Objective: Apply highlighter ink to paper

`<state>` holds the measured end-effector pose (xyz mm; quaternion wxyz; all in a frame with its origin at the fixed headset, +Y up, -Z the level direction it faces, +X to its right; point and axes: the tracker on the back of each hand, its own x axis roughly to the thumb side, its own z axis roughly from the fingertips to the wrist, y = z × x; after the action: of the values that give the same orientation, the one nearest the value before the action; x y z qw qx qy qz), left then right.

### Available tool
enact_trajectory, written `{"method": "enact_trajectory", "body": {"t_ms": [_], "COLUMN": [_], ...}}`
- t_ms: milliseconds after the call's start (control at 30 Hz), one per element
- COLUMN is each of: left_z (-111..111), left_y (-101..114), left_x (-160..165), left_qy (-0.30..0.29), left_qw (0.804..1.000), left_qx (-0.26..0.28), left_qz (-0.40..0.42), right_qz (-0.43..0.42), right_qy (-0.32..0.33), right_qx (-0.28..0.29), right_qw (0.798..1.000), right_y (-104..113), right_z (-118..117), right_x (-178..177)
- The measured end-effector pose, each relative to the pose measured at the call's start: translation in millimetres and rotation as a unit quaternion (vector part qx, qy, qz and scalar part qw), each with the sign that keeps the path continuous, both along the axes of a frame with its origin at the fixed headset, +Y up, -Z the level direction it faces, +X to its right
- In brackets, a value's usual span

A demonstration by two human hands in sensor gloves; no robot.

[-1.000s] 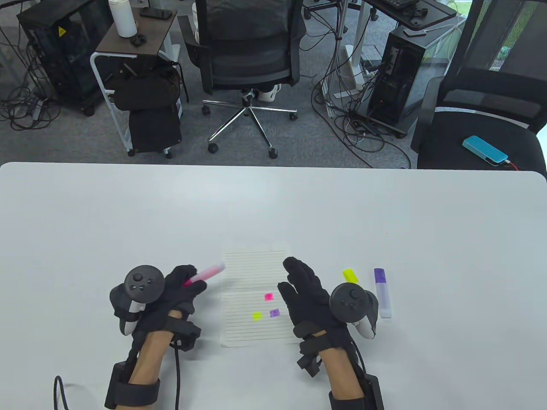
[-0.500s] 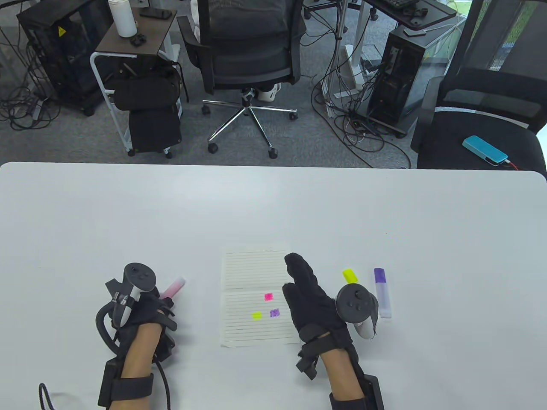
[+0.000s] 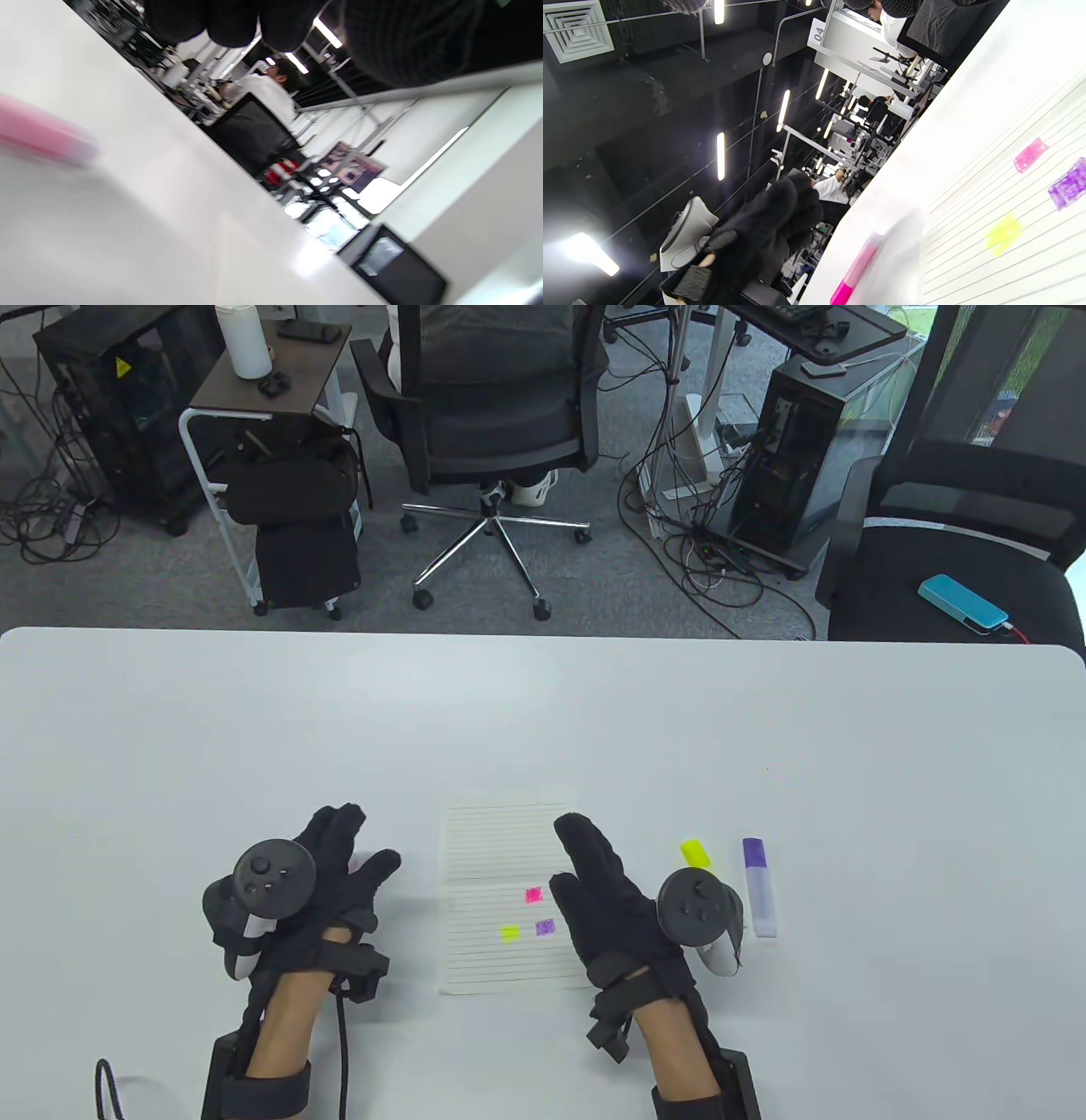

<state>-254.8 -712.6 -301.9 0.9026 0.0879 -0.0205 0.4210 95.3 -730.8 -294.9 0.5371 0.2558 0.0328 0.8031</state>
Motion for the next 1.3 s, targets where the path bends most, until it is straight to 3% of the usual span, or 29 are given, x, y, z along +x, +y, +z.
{"method": "enact_trajectory", "body": {"t_ms": [67,200,333,1300], "left_z": [-0.9,-1.0,-0.7,2.0], "left_y": [-2.4,-8.3,-11.2,-12.8], "left_x": [10.2,30.5,42.9,55.7], "left_qy": [-0.055,-0.123,-0.153,-0.187], "left_qw": [0.996,0.979,0.978,0.971], "left_qx": [0.034,0.047,0.046,0.053], "left_qz": [0.067,0.156,0.132,0.138], "right_qz": [0.004,0.01,0.015,0.032], "right_qy": [0.005,0.011,0.013,0.023], "right_qx": [-0.002,-0.003,-0.007,-0.019], "right_qw": [1.0,1.0,1.0,0.999], "right_y": [-1.1,-2.2,-3.8,-7.1], "right_z": [0.0,0.3,-0.4,-1.7], "right_x": [-2.1,-5.2,-5.7,-8.0]}}
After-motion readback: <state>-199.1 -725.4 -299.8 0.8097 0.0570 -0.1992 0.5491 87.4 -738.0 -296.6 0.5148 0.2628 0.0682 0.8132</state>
